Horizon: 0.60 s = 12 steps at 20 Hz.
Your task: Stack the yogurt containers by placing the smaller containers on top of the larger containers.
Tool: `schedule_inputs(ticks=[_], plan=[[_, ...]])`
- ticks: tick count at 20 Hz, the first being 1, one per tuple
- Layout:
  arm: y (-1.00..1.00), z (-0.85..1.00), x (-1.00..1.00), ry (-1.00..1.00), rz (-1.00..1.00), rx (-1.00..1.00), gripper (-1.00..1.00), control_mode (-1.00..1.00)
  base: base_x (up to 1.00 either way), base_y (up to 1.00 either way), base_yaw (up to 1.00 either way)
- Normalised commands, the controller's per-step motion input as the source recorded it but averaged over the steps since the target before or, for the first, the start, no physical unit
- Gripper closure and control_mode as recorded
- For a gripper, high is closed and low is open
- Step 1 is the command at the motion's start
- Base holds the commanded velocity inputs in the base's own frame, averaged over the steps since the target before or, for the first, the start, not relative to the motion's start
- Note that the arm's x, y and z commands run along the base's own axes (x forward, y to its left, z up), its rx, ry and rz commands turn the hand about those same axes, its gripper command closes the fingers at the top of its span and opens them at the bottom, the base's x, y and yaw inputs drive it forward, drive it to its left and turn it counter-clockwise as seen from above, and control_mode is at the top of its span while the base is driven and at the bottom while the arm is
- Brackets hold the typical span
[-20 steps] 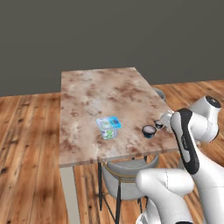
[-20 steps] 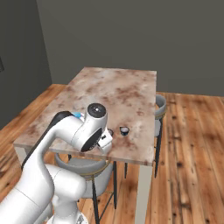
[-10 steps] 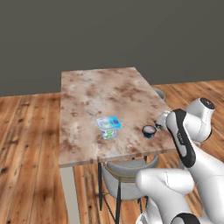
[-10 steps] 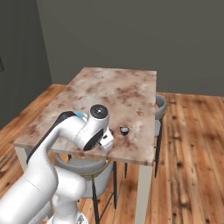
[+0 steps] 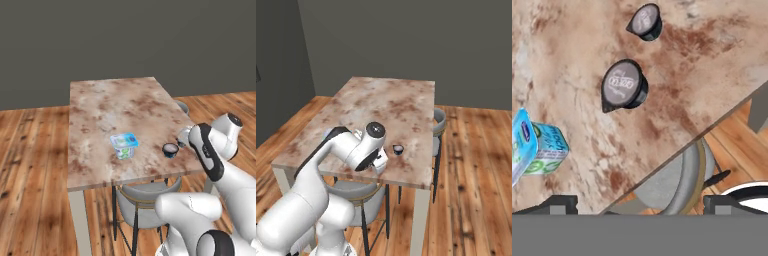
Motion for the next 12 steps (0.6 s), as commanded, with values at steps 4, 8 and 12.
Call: schedule_inputs(ticks=[4,8,12], plan=[[-0.02,-0.12,0.19,0.0,0.0,0.09,-1.0,-1.0,0.0,0.0,0.0],[0.0,-0.15,0.17,0.0,0.0,0.05,-1.0,-1.0,0.0,0.0,0.0],[0.0,-0.13,0.15,0.0,0.0,0.01,-1.0,-1.0,0.0,0.0,0.0]])
